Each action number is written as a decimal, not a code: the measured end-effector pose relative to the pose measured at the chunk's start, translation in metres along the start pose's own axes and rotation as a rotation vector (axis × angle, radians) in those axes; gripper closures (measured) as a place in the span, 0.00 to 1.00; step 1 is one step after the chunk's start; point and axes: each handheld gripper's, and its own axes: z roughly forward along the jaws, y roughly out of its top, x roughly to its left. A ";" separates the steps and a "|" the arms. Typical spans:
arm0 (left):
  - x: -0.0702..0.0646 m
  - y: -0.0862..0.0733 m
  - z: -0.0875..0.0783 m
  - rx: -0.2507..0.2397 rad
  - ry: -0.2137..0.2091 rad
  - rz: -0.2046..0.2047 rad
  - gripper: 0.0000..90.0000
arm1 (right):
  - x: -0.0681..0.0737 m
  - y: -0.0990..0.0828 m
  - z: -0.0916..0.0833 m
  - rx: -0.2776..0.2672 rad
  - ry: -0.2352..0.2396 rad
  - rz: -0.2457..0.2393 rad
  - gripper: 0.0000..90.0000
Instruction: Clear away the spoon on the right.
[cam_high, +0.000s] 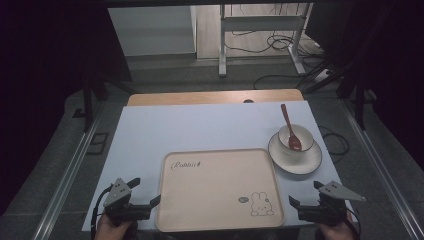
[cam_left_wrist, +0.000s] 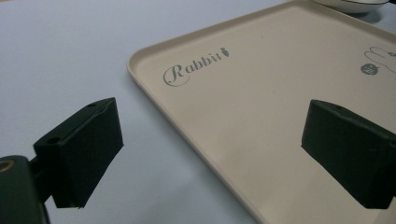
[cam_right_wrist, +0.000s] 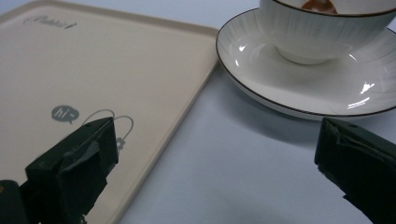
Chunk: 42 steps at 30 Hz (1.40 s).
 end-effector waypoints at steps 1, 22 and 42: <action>0.000 0.000 0.000 0.000 0.001 0.000 0.06 | 0.001 0.000 0.001 0.010 -0.008 -0.011 0.00; 0.001 -0.001 -0.001 -0.007 -0.003 -0.011 0.06 | 0.006 0.002 0.008 0.082 -0.023 -0.059 0.00; 0.001 -0.001 -0.001 -0.007 0.008 -0.017 0.05 | -0.001 0.010 0.012 0.109 -0.001 -0.069 0.01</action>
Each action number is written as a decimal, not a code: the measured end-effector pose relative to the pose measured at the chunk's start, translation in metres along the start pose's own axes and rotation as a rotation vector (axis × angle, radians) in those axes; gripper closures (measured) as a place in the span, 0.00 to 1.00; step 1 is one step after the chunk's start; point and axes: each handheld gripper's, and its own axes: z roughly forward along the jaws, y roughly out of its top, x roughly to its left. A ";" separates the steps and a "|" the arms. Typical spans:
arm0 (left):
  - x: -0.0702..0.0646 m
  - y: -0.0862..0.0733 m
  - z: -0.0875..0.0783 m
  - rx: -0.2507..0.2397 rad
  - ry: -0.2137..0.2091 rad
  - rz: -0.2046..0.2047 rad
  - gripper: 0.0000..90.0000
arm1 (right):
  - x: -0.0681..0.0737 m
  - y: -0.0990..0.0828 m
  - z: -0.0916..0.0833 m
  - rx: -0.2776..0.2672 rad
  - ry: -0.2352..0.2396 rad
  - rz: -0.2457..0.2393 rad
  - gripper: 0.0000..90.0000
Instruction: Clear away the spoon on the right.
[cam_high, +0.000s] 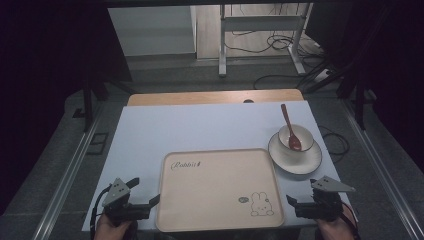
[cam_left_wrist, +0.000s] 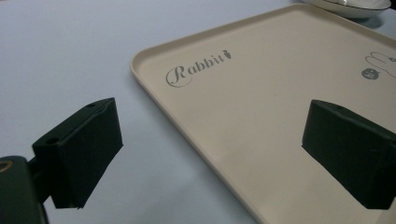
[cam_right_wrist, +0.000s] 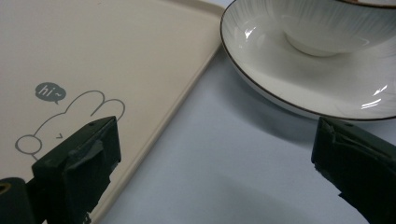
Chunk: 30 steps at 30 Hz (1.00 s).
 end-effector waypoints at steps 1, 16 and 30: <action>0.000 0.000 0.000 0.000 0.000 0.000 0.05 | -0.001 0.003 -0.001 -0.004 -0.006 -0.006 0.01; 0.001 0.000 0.000 -0.006 -0.002 -0.009 0.05 | -0.017 0.023 0.001 -0.003 -0.004 0.042 0.02; 0.001 0.000 0.000 -0.007 -0.003 -0.014 0.05 | -0.032 0.048 0.008 -0.004 -0.005 0.075 0.01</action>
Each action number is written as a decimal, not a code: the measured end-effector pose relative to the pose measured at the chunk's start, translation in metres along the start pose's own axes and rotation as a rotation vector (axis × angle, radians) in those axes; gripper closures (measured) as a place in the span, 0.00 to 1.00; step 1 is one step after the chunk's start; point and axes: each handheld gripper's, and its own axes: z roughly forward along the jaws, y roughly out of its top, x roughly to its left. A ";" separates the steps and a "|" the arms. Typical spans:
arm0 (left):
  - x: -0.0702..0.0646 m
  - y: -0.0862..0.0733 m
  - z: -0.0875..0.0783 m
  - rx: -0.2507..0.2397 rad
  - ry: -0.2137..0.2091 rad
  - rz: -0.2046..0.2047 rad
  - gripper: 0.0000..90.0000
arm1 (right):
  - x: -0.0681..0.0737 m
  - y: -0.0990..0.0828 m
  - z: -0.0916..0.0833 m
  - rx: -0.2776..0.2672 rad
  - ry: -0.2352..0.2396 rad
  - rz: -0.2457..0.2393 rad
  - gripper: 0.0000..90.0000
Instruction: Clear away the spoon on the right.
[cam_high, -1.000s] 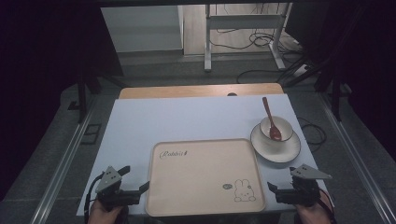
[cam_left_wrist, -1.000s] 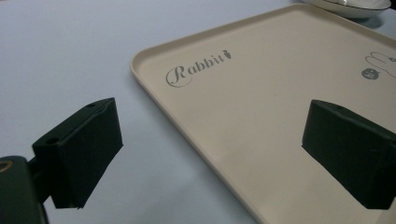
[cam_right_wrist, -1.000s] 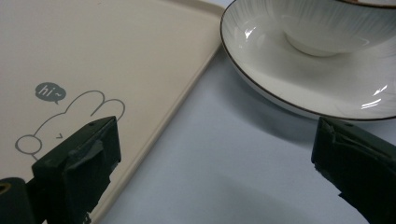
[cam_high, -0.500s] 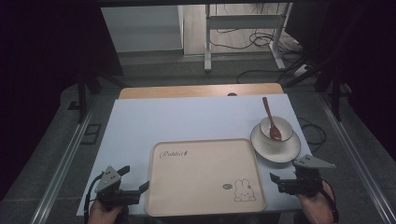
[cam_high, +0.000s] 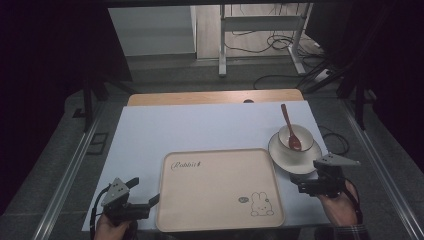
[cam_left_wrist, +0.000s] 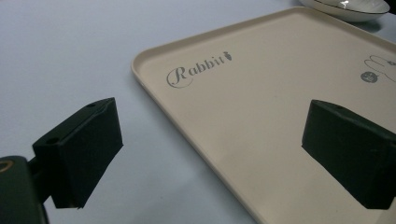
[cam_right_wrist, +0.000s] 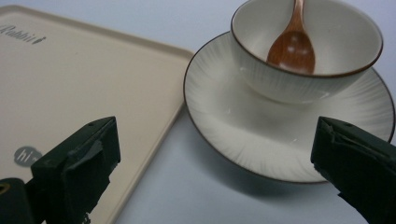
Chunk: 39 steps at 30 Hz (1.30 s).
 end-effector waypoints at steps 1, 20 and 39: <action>0.000 0.000 0.000 0.001 0.000 0.000 0.05 | 0.000 0.002 0.001 0.002 -0.001 0.002 0.01; 0.001 0.000 0.000 0.003 0.001 -0.008 0.05 | -0.020 0.043 0.024 0.017 0.001 0.011 0.02; 0.001 0.000 0.000 0.002 -0.002 -0.011 0.05 | -0.040 0.085 0.058 0.069 -0.037 0.050 0.02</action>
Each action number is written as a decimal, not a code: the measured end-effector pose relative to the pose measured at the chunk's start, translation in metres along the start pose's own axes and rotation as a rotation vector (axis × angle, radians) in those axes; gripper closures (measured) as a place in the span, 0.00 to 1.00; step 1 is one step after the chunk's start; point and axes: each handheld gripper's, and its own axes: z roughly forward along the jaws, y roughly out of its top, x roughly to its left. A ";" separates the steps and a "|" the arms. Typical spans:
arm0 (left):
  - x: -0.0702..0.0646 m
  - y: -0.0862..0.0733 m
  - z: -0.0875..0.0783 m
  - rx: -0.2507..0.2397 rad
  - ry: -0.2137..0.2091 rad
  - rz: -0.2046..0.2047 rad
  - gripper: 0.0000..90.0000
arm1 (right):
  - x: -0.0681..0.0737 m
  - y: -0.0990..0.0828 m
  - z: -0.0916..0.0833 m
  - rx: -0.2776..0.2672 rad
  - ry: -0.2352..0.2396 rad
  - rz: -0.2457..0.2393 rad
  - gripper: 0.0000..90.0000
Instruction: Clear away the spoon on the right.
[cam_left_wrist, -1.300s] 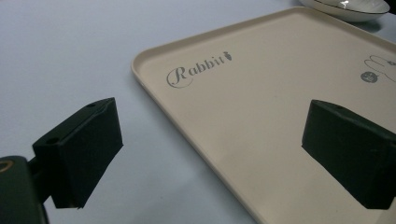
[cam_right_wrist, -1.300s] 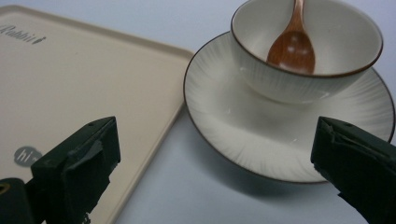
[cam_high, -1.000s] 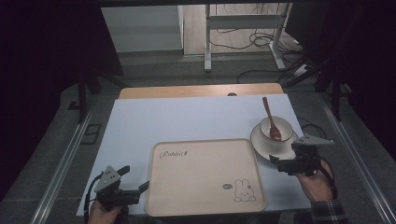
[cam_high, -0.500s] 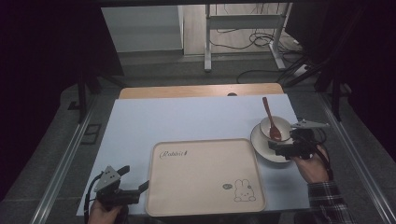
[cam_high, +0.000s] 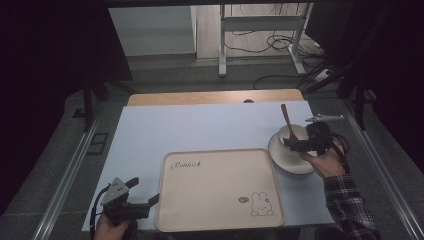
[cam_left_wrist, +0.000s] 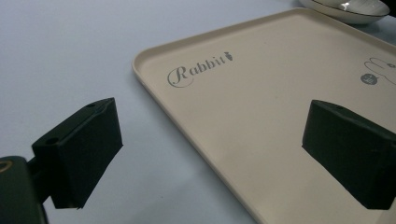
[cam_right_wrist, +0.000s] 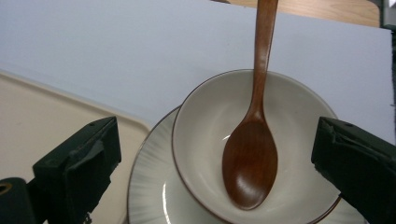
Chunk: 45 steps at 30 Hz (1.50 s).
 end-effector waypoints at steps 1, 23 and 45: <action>0.000 0.000 0.000 0.000 0.000 0.000 0.05 | 0.000 0.002 0.002 0.006 -0.009 -0.004 0.03; 0.000 0.000 0.000 -0.004 -0.006 -0.003 0.05 | -0.012 0.050 0.051 0.095 -0.140 -0.038 0.48; 0.001 0.000 -0.001 -0.005 -0.010 -0.005 0.05 | -0.008 0.063 0.087 0.204 -0.190 -0.064 0.87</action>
